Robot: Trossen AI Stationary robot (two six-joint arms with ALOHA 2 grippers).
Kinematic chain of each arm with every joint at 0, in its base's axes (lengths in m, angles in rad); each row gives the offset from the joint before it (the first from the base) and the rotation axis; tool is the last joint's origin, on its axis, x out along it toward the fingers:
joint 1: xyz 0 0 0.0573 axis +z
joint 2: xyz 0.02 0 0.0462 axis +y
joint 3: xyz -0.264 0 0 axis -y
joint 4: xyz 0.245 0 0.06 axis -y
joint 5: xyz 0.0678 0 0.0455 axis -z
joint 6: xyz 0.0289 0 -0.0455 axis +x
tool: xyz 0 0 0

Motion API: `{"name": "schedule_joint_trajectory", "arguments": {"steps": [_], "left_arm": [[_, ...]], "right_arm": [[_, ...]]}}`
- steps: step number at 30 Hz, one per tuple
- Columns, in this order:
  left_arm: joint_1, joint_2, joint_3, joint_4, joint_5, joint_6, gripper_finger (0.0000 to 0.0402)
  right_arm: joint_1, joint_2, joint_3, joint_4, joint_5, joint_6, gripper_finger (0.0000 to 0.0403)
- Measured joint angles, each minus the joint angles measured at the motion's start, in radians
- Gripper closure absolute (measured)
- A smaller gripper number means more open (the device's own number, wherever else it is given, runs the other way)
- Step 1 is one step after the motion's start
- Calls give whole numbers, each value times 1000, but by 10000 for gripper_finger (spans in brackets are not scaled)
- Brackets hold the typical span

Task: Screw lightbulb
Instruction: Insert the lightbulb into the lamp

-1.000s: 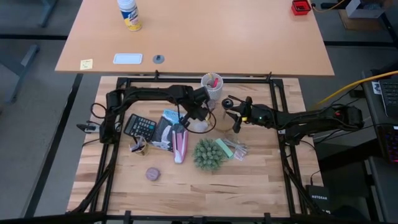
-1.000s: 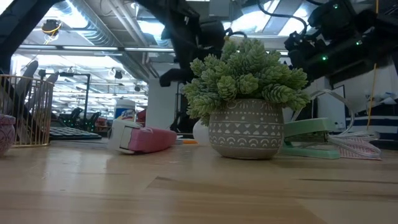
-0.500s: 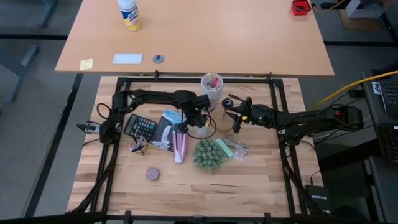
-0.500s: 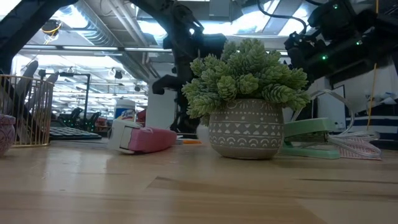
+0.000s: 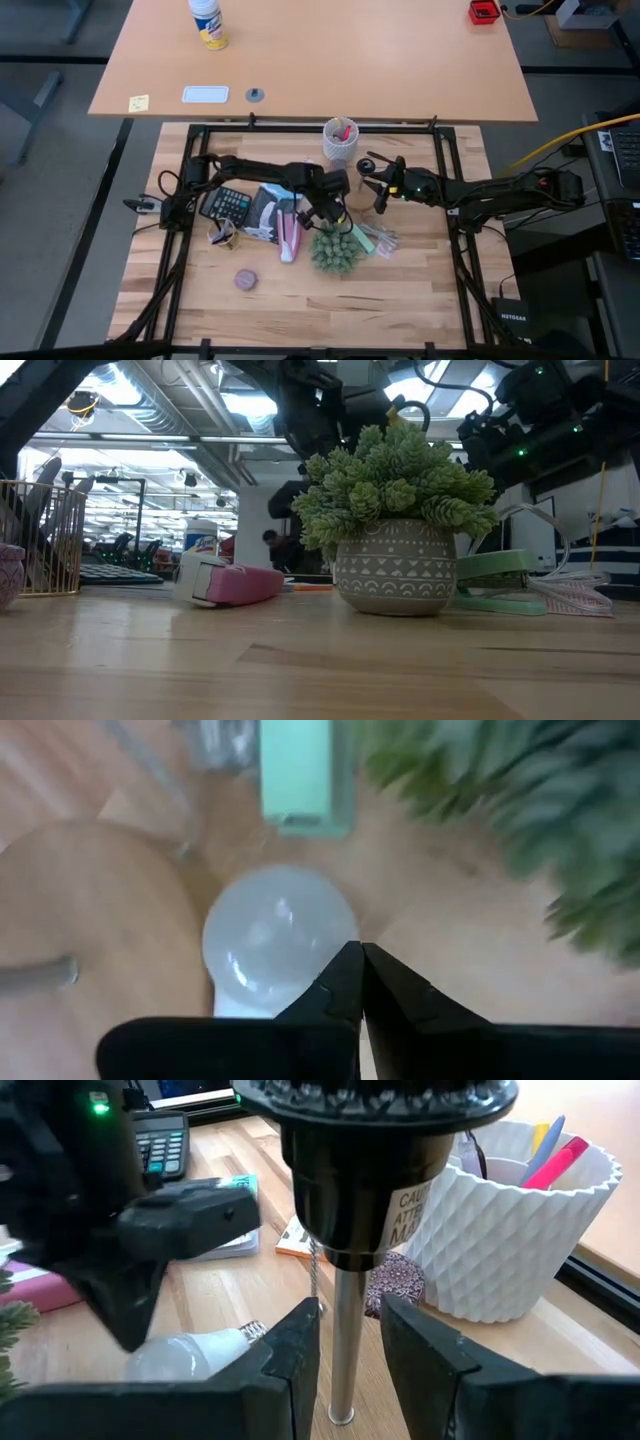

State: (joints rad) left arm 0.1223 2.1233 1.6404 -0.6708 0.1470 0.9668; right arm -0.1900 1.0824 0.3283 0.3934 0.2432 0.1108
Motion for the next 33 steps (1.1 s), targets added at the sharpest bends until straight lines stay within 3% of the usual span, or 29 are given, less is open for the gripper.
{"name": "schedule_joint_trajectory", "arguments": {"steps": [6,10,19,22,27,33], "left_arm": [[6,0,4,10,-103,-1,401],[6,0,4,59,-115,7,402],[11,0,4,87,-146,-130,398],[16,0,4,87,-164,-155,373],[24,0,4,87,-185,-175,299],[24,1,3,88,-136,-71,230]], "right_arm": [[0,0,0,0,0,-2,290],[0,0,0,0,0,-3,290],[0,0,0,0,0,-3,290],[0,0,0,0,0,-3,290],[0,0,0,0,-1,-3,290],[0,0,0,-1,-1,-3,290]]}}
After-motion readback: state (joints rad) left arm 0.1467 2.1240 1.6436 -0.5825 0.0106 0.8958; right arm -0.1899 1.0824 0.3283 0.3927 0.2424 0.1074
